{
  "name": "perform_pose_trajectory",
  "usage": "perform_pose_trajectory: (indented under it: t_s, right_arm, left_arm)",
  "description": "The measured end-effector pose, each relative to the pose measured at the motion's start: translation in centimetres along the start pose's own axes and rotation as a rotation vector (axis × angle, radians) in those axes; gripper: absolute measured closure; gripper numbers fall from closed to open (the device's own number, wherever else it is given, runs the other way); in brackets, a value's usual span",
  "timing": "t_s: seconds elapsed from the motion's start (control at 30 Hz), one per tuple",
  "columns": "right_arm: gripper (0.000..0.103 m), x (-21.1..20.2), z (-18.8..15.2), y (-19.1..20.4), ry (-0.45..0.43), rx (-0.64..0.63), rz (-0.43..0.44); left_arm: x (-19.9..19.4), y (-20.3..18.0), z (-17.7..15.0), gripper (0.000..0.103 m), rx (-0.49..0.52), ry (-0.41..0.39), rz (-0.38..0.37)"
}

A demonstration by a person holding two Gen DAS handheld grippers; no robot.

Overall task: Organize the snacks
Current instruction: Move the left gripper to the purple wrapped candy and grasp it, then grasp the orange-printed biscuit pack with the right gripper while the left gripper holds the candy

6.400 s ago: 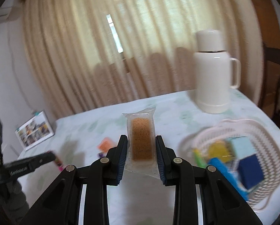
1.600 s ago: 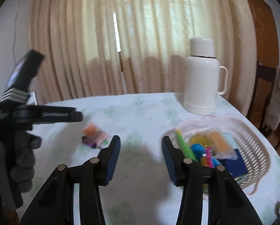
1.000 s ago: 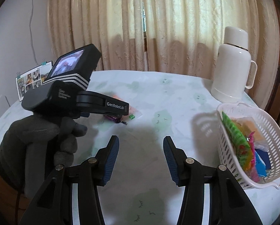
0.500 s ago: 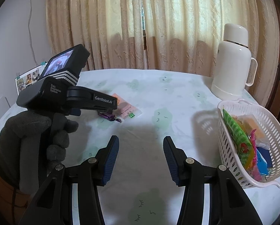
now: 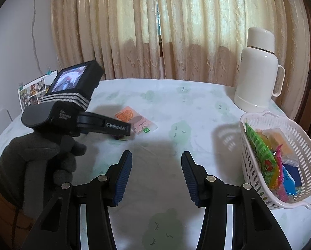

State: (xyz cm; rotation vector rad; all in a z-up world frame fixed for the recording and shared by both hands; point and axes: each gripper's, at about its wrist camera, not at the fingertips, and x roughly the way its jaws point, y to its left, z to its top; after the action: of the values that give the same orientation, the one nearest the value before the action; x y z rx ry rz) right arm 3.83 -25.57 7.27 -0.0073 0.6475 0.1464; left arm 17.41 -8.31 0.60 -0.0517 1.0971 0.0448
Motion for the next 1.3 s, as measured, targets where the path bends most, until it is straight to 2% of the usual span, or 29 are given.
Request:
perform_pose_trajectory:
  t_s: [0.17,0.27,0.47,0.53,0.6,0.67,0.87,1.3]
  right_arm:
    - [0.052,0.1,0.0,0.1,0.000,-0.007,0.004]
    - [0.052,0.2,-0.1,0.2,0.007,-0.014,0.003]
    - [0.052,0.4,-0.2,0.3,0.011,-0.017,0.001]
    - [0.052,0.5,-0.2,0.3,0.012,-0.018,0.000]
    - [0.053,0.5,-0.2,0.2,0.014,-0.018,0.000]
    - [0.052,0.4,-0.2,0.2,0.012,-0.017,0.001]
    - [0.052,0.5,-0.3,0.2,0.013,-0.016,0.001]
    - [0.052,1.6,-0.9,-0.1,0.042,-0.012,0.028]
  left_arm:
    - [0.2,2.7,0.3,0.020,-0.092,0.027,-0.006]
    - [0.1,2.9,0.4,0.025,-0.098,0.031,-0.022]
    - [0.1,2.7,0.4,0.026,-0.095,0.021,-0.010]
    - [0.1,2.4,0.4,0.034,-0.080,0.006,0.014]
    - [-0.1,2.0,0.2,0.054,-0.060,-0.017,0.030]
    - [-0.3,1.8,0.3,0.065,-0.042,-0.030,0.025]
    - [-1.3,1.8,0.5,0.066,-0.024,-0.047,-0.020]
    - [-6.5,3.8,1.7,0.066,-0.088,-0.128,-0.119]
